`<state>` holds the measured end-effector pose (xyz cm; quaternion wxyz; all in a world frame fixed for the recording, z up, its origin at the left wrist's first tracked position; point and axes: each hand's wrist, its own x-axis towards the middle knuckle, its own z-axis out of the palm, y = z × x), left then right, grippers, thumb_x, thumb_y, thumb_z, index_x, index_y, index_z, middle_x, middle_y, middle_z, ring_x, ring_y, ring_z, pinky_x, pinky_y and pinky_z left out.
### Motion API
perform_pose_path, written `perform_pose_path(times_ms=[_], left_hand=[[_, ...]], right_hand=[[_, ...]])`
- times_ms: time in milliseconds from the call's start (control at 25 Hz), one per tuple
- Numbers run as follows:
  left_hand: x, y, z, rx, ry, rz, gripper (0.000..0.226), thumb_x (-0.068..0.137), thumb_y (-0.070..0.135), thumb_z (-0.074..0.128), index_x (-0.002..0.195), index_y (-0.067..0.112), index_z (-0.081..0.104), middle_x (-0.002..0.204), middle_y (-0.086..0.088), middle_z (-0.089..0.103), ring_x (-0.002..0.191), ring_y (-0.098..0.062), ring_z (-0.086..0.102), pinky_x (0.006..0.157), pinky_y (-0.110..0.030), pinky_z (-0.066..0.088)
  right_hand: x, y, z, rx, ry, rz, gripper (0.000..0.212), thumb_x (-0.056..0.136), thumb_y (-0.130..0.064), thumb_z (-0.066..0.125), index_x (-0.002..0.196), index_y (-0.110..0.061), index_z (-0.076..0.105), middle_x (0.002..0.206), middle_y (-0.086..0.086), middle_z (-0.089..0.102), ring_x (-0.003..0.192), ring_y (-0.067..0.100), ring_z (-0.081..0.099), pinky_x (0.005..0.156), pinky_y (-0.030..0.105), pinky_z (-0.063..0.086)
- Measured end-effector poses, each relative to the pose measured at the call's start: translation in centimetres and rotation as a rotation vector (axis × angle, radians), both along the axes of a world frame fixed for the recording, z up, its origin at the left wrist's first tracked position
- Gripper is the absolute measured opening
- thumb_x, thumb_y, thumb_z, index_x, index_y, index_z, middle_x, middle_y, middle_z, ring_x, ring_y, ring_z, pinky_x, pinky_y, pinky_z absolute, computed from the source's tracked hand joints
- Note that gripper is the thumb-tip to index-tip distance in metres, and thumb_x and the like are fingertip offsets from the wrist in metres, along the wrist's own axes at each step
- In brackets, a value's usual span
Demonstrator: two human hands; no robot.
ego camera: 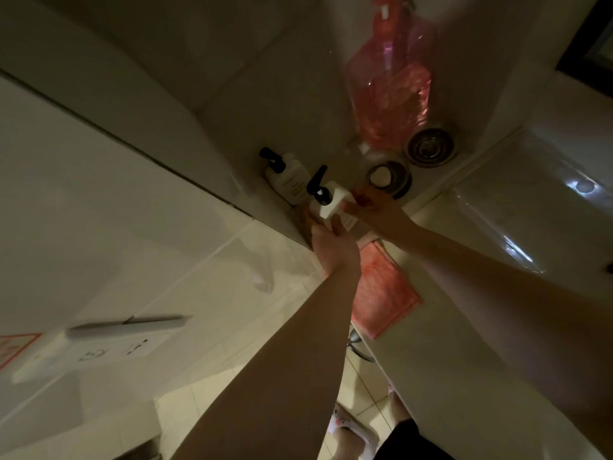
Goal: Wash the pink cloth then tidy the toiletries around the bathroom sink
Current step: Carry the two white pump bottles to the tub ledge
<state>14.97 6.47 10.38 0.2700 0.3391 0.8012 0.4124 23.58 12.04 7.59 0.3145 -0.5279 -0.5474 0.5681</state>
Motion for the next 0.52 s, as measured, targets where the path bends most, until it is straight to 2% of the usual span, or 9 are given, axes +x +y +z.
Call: perform_pose_path(times_ms=[80,160,200,280,360,440,520], left_hand=[[0.1,0.3,-0.3,0.027,-0.003,0.069,0.057,0.098,0.015,0.048,0.149,0.013,0.022,0.147,-0.005,0.039,0.131,-0.016,0.042,0.093,-0.007,0.028],[0.4,0.4,-0.1,0.036,-0.040,0.130,0.055,0.099,0.016,0.047,0.149,0.015,0.023,0.139,0.002,0.044,0.120,-0.009,0.045,0.087,-0.006,0.029],[0.6,0.6,-0.2,0.047,-0.050,0.162,0.055,0.099,0.017,0.046,0.149,0.016,0.024,0.137,0.003,0.045,0.119,-0.009,0.045,0.086,-0.006,0.029],[0.8,1.2,-0.5,0.053,-0.062,0.206,0.052,0.099,0.018,0.046,0.148,0.013,0.028,0.141,-0.005,0.045,0.126,-0.019,0.046,0.087,-0.007,0.028],[1.3,1.7,-0.4,0.035,-0.109,0.272,0.042,0.100,0.020,0.045,0.140,0.006,0.040,0.132,-0.014,0.053,0.121,-0.026,0.051,0.081,-0.010,0.032],[1.7,2.0,-1.1,0.020,-0.197,0.353,0.032,0.100,0.021,0.045,0.127,0.004,0.051,0.110,-0.010,0.059,0.106,-0.026,0.057,0.067,-0.014,0.039],[1.7,2.2,-1.4,0.004,-0.283,0.401,0.030,0.100,0.022,0.045,0.122,0.003,0.053,0.100,-0.002,0.054,0.094,-0.019,0.056,0.063,-0.015,0.041]], right_hand=[[-0.7,0.4,-0.4,0.031,-0.063,0.039,0.021,0.088,-0.029,0.065,0.087,-0.010,0.058,0.077,0.005,0.057,0.074,0.014,0.053,0.070,0.034,0.040],[-1.3,0.5,-0.4,0.099,-0.093,0.086,0.026,0.090,-0.030,0.061,0.104,-0.009,0.060,0.092,0.002,0.059,0.090,0.019,0.056,0.080,0.032,0.044],[-1.5,0.7,-0.5,0.072,-0.066,0.082,0.030,0.091,-0.029,0.060,0.115,-0.011,0.058,0.102,0.001,0.057,0.098,0.019,0.055,0.090,0.033,0.044],[-1.7,1.0,-0.7,-0.013,-0.004,0.059,0.026,0.092,-0.026,0.060,0.116,-0.025,0.052,0.111,-0.003,0.054,0.104,0.013,0.051,0.098,0.033,0.043],[-1.7,1.3,-0.7,-0.028,0.018,0.060,0.022,0.090,-0.026,0.060,0.108,-0.030,0.048,0.109,-0.003,0.057,0.102,0.014,0.055,0.095,0.034,0.046],[-1.8,1.8,-0.8,-0.009,0.004,0.062,0.020,0.083,-0.031,0.059,0.102,-0.024,0.056,0.098,0.003,0.063,0.092,0.020,0.062,0.082,0.039,0.051],[-1.9,2.3,-0.6,0.015,-0.088,0.075,0.028,0.086,-0.029,0.058,0.111,-0.017,0.059,0.096,0.001,0.063,0.088,0.018,0.061,0.071,0.029,0.045]])
